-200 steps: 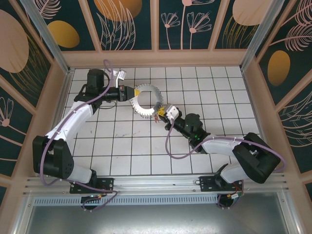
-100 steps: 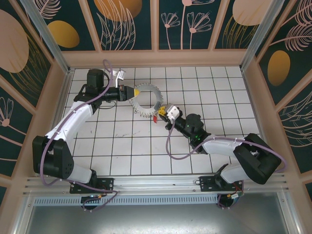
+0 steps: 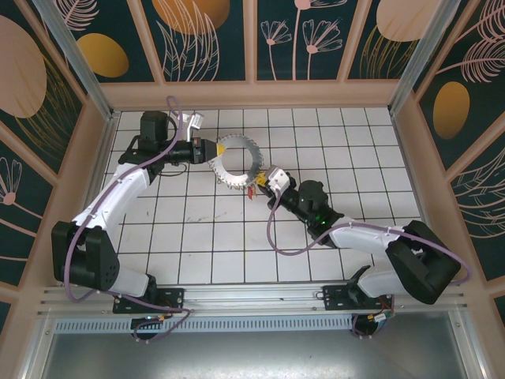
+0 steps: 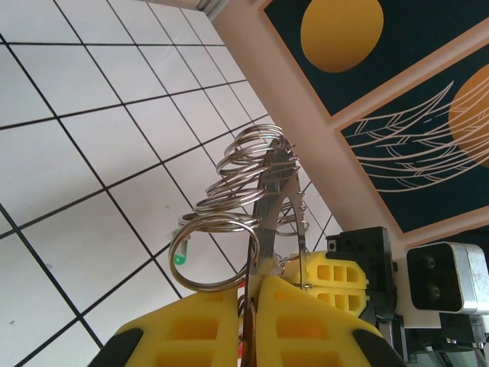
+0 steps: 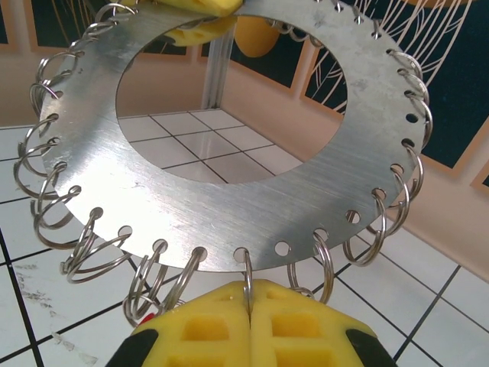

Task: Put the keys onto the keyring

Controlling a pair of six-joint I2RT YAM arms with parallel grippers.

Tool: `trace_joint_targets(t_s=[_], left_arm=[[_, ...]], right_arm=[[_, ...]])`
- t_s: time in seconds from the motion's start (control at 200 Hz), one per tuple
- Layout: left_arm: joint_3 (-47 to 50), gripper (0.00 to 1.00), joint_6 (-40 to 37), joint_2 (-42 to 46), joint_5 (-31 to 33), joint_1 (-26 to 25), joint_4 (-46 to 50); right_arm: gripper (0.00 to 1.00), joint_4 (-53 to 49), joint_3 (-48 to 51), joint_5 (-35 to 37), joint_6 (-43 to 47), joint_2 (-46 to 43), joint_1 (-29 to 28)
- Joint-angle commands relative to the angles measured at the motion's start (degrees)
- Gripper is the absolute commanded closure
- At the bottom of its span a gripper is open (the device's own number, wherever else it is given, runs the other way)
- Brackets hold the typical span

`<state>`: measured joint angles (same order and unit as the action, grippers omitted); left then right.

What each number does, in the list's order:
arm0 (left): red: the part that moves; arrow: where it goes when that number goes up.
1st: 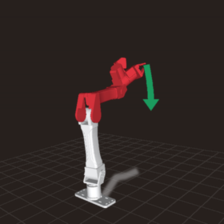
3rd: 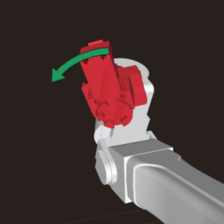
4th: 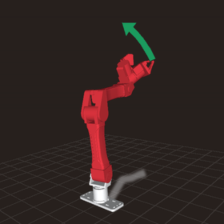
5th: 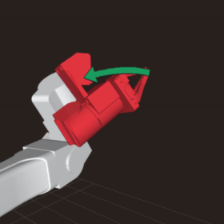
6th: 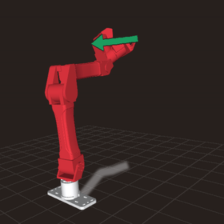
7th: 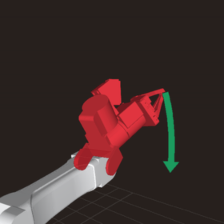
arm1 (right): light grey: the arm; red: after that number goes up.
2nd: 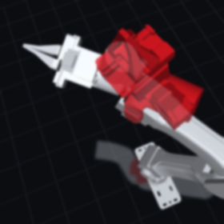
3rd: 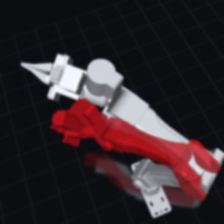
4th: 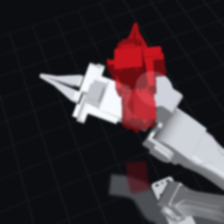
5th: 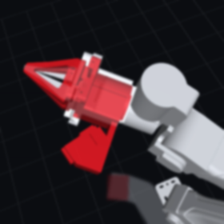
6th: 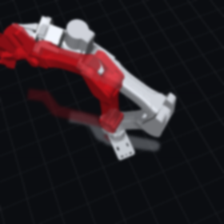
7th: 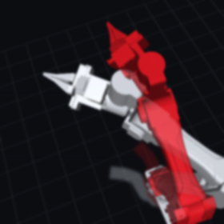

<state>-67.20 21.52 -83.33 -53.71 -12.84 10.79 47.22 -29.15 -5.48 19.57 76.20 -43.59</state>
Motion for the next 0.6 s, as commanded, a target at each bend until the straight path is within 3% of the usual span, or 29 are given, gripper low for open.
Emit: trace_joint_targets(t_s=[0.0, 0.27, 0.596], left_arm=[[-1.7, 1.00, -2.9, 1.9, -1.0, -0.2, 2.8], [-3.1, 1.00, -4.9, 2.0, 0.0, -0.2, 5.5], [-3.6, 1.00, -8.6, 4.2, 3.3, -0.4, 6.2]], right_arm=[[1.00, -0.6, -3.1, 1.1, -0.5, -2.1, 0.5], [1.00, -3.4, -5.1, 6.1, -2.8, -2.3, 0.4], [1.00, -16.4, -12.2, -1.1, -4.8, -1.9, 0.4]])
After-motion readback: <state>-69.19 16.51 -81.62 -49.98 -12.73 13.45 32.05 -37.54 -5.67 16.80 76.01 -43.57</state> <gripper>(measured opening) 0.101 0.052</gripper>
